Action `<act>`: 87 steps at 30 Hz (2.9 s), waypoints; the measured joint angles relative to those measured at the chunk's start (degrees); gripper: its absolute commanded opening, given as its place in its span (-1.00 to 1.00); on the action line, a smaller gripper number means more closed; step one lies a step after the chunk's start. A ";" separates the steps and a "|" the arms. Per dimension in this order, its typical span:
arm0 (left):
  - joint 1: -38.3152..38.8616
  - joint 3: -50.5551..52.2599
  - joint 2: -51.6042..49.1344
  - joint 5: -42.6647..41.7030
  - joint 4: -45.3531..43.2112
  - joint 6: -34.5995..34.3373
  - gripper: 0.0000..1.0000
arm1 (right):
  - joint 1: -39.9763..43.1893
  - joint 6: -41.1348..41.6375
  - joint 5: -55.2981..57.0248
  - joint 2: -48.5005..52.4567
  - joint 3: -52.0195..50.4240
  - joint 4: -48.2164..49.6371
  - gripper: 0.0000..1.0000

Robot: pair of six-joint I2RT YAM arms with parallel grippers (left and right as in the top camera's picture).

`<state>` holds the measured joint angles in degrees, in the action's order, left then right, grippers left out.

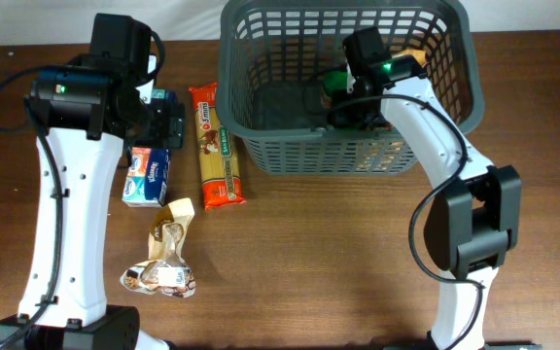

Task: Pack container
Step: 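Lower the second jar into the basket and release it, then reach the left gripper to the red spaghetti pack and grasp it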

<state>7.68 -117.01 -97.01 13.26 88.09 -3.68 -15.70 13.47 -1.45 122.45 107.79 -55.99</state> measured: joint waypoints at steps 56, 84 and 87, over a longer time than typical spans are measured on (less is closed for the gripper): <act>0.00 0.02 0.00 -0.87 -4.74 1.07 0.99 | 53.29 2.34 -1.40 -10.19 39.47 -38.18 0.98; -0.90 0.76 -31.76 -18.10 -14.71 -0.24 0.96 | 53.59 3.06 -2.56 -9.97 27.61 -38.29 0.98; -0.07 0.76 -36.28 -20.74 -15.74 -0.24 0.89 | 53.59 3.04 -2.54 -9.99 27.61 -38.29 0.98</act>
<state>7.62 -116.25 -133.29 -7.49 72.36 -3.92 37.89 16.51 -3.99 112.46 135.39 -94.28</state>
